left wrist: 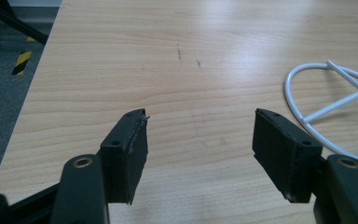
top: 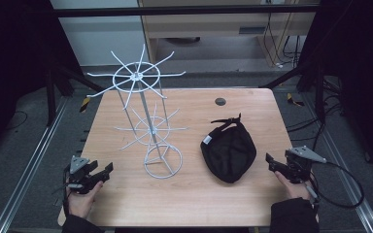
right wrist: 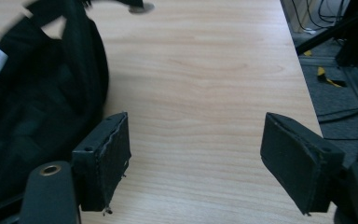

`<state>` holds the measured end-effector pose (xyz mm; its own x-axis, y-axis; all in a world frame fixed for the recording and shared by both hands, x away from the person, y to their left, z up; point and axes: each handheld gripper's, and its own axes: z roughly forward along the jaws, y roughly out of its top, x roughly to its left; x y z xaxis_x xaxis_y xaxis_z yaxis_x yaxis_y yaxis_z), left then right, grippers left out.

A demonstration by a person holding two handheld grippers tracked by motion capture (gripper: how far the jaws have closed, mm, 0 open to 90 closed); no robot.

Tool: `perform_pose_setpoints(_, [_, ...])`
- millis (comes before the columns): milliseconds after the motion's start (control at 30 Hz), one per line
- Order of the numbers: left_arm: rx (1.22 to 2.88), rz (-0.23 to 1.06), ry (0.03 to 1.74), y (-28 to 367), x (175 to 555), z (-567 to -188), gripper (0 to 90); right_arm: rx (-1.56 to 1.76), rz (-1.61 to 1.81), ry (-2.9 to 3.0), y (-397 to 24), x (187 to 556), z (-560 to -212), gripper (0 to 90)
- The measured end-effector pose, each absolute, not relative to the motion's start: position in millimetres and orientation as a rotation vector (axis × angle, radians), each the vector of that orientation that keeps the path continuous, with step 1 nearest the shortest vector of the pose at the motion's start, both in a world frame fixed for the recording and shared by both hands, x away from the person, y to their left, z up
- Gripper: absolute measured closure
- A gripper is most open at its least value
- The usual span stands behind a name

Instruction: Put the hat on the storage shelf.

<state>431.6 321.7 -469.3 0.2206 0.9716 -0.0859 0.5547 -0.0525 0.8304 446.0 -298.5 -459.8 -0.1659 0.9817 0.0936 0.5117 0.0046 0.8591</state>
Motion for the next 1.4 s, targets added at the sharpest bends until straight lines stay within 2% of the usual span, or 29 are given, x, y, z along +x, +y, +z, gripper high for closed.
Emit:
perform_pose_setpoints(167, [1.716, 0.645, 1.424, 317, 429, -469, 36.8, 1.474, 1.177, 1.74, -294, 436, -450, 42.7])
perform_pose_setpoints(367, [1.728, 0.645, 1.397, 312, 427, -467, 37.5, 1.434, 1.188, 1.795, -280, 434, -447, 47.1])
perform_pose_setpoints(800, [1.751, 0.68, 1.362, 302, 424, -464, 39.8, 1.444, 1.197, 1.872, -262, 439, -447, 46.5])
perform_pose_setpoints(1400, [1.772, 0.654, 1.331, 289, 423, -463, 42.8, 1.51, 1.177, 1.924, -252, 457, -461, 46.9])
